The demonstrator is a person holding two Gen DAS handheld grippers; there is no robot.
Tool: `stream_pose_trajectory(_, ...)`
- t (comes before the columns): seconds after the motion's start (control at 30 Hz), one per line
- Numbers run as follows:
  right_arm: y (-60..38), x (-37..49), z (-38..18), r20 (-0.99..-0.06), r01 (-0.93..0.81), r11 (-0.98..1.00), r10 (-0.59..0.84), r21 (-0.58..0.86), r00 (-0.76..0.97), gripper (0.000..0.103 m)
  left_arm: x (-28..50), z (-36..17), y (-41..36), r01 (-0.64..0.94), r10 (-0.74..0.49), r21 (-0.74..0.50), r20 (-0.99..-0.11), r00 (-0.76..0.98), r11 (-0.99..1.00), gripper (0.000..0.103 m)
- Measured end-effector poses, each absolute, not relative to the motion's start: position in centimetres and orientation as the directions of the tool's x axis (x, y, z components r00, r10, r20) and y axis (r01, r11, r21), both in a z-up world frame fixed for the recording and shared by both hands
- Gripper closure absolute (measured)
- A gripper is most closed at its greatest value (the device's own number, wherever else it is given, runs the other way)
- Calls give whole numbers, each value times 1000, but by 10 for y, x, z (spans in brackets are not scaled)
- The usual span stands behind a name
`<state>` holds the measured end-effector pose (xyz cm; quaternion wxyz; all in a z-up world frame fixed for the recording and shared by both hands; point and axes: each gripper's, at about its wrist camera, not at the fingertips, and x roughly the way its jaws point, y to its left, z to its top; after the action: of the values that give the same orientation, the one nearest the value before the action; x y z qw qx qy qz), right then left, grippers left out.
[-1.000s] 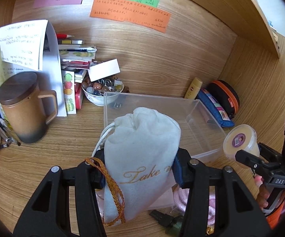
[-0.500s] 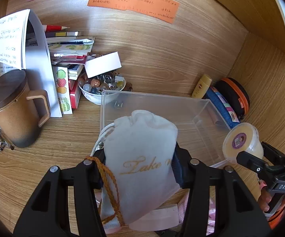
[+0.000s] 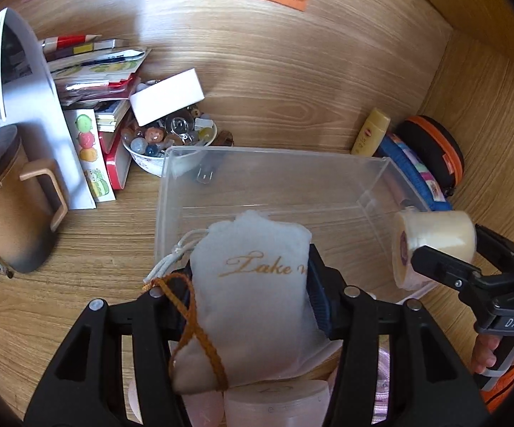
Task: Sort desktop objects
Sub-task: 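Lower the pouch into the bin and open left gripper while right gripper releases the jar inside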
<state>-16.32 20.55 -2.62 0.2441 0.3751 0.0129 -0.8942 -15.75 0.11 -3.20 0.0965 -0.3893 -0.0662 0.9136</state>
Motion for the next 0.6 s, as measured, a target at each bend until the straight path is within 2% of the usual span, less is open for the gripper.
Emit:
stream_pose_trajectory(0.03, 204, -163, -28, -677, 451, -880, -422, 148, -602, 24, -157, -33, 3, -131, 226, -188, -700, -677, -973, 51)
stream_pose_trajectory(0.07, 202, -162, -28, -679, 453, -882, -410, 127, -609, 30, -158, -34, 4, -137, 227, -183, -702, -675, -973, 51)
stream_pose_trajectory(0.1, 201, -164, -29, -690, 463, -877, -416, 132, -592, 48, -158, -34, 5, -140, 227, -180, -704, -673, -974, 51)
stream_pose_trajectory(0.13, 201, -166, -30, -699, 479, -863, -444, 163, -561, 52, -158, -35, 7, -144, 226, -174, -707, -671, -974, 50)
stream_pose_trajectory(0.37, 198, -167, -32, -706, 475, -866, -433, 155, -560, 52, -157, -37, 13, -153, 200, -130, -708, -677, -980, 47)
stream_pose_trajectory(0.5, 189, -162, -30, -711, 485, -869, -402, 98, -577, 52, -153, -35, 14, -164, 208, -130, -701, -683, -978, 36)
stream_pose_trajectory(0.6, 180, -159, -32, -725, 495, -867, -370, 47, -581, 44, -150, -31, 16, -164, 195, -112, -689, -698, -980, 31)
